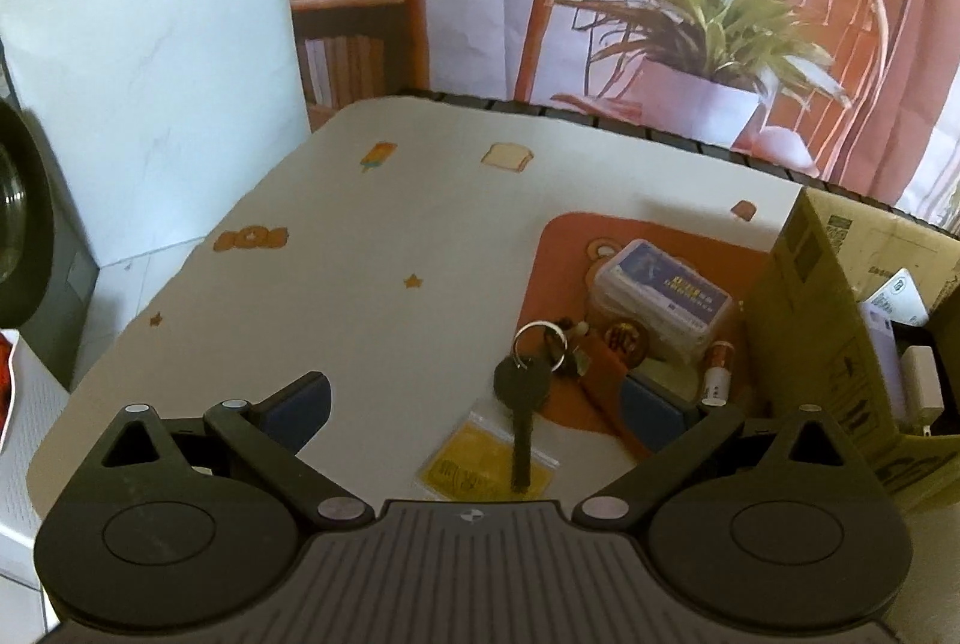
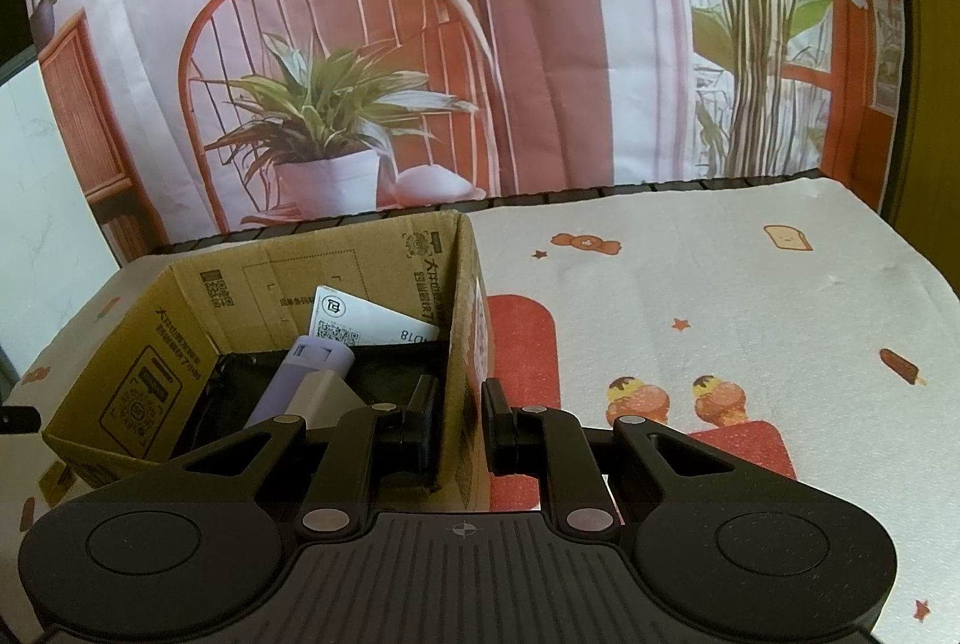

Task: Organize rigid objects
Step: 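Move the left tool back to the orange lighter on the table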

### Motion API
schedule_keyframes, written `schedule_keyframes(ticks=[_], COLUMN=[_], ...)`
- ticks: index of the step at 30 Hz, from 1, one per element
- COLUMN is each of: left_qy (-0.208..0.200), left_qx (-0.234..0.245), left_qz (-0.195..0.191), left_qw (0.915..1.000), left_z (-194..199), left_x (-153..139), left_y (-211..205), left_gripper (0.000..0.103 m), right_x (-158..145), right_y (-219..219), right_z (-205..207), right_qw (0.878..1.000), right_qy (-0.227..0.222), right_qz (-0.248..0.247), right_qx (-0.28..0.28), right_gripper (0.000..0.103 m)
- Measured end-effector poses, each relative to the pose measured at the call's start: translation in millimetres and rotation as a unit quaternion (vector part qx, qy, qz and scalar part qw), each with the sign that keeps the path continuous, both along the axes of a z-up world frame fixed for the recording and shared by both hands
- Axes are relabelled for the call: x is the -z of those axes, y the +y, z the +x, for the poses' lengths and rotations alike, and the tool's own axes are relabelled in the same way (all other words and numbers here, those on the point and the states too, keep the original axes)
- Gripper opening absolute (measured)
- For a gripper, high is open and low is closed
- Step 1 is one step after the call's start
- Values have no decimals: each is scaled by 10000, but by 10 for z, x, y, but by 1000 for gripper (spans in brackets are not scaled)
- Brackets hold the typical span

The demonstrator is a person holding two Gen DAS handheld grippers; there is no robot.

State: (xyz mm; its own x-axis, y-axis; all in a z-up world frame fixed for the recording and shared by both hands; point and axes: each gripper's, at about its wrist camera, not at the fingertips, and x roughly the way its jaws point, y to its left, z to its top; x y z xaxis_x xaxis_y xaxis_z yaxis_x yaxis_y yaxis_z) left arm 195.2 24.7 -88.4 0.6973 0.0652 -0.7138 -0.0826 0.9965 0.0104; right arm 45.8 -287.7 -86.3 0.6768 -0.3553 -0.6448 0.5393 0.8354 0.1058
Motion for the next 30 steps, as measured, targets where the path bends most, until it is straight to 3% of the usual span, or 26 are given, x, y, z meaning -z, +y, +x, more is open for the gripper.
schedule_keyframes(ticks=[6, 15, 17, 21, 25, 30], left_qy=[175, 339, 378, 474, 582, 644], left_qx=[20, 346, 351, 325, 345, 509], left_qz=[-241, -116, -112, -250, -329, -339], left_qw=[9996, 9988, 9986, 9980, 9972, 9960], left_z=[34, 246, 310, 404, 457, 476], left_x=[71, 147, 169, 228, 281, 327], left_y=[11, -282, -327, -353, -368, -423], left_gripper=[103, 102, 92, 83, 61, 51], right_x=[5, 3, 5, 5, 8, 9], right_y=[6, -2, -2, -4, 25, 21], right_z=[3, 0, 1, 0, 16, 11], right_qw=[10000, 10000, 10000, 10000, 10000, 10000], right_qy=[-1, -2, -3, -4, -2, -1], right_qz=[4, 6, 7, 7, 14, 16], right_qx=[0, 0, 1, 5, 12, 9], right_gripper=[14, 14, 14, 14, 14, 14])
